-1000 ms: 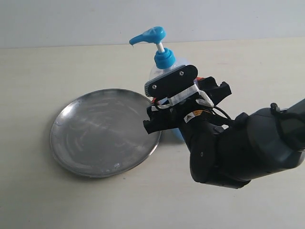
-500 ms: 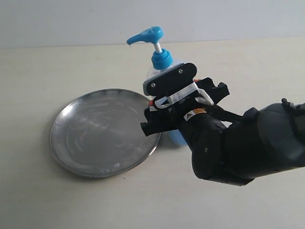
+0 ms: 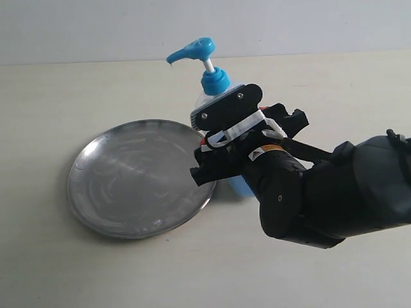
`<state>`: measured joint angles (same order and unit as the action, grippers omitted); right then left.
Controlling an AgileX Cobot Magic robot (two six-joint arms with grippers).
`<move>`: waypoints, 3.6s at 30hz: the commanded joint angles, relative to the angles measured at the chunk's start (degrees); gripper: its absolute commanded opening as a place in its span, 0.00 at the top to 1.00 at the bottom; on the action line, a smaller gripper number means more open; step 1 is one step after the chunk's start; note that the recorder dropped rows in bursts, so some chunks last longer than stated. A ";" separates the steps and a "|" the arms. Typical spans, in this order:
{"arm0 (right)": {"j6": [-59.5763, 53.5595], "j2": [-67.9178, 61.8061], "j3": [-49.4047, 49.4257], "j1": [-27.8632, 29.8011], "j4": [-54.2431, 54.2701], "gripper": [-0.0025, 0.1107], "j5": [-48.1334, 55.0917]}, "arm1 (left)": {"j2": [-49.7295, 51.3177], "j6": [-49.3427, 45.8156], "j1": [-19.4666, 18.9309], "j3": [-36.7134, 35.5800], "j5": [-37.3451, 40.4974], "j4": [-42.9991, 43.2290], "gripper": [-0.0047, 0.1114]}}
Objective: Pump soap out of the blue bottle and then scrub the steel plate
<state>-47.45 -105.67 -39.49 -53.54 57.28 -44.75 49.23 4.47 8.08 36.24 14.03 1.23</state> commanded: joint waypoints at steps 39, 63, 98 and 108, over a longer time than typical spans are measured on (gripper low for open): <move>-2.49 -3.09 -3.27 0.21 3.10 0.98 0.53 | 24.60 -8.60 15.87 14.89 -6.38 -1.86 0.96; -2.49 -3.09 -3.39 0.21 1.85 0.98 3.36 | 33.51 -13.72 20.62 28.87 1.46 -1.86 0.96; -2.93 -3.09 -3.39 0.21 1.63 0.98 4.09 | 40.98 -40.08 23.28 41.42 20.75 -26.13 0.96; -3.54 -3.09 -3.39 0.21 1.63 0.98 4.19 | 38.49 -44.33 23.28 41.42 24.04 -31.22 0.96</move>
<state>-50.37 -108.06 -42.76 -53.54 58.67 -44.23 88.09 -38.60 31.23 77.25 37.66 -27.65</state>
